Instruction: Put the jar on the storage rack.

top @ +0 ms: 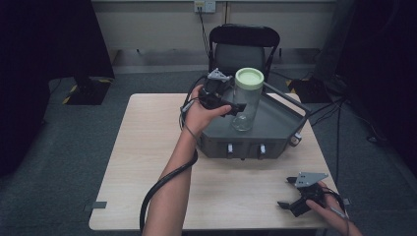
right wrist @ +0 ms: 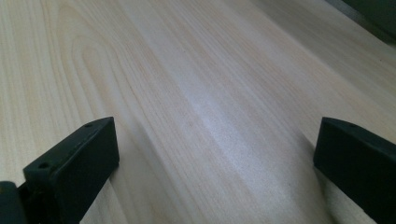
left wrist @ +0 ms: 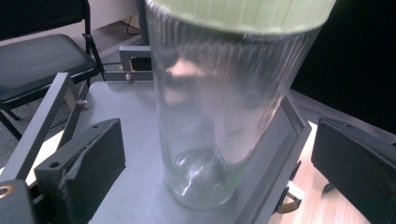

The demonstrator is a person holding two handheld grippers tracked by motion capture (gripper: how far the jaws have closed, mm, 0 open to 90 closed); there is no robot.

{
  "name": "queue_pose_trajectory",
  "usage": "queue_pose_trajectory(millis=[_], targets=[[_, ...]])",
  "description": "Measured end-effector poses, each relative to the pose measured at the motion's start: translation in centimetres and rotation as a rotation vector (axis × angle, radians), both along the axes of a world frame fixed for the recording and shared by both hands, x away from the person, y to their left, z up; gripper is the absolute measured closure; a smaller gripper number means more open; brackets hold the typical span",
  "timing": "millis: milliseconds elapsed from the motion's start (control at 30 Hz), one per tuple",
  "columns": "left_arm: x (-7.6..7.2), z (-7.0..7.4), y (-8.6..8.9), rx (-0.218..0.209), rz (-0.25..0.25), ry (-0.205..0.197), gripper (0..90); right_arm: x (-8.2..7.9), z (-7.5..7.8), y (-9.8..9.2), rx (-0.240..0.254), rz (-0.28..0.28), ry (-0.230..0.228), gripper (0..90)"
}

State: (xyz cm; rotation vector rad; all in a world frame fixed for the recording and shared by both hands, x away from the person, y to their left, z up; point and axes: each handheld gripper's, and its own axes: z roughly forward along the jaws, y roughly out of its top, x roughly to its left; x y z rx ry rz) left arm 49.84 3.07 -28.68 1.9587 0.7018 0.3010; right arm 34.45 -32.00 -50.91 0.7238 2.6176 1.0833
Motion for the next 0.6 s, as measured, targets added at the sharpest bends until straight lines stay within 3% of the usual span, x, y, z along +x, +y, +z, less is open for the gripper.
queue_pose_trajectory(millis=[600], targets=[[-1.2,-1.8,3.6,-0.023,0.020,0.008,1.9,0.0,0.0,0.0,0.001,-0.002,-0.001,0.0]])
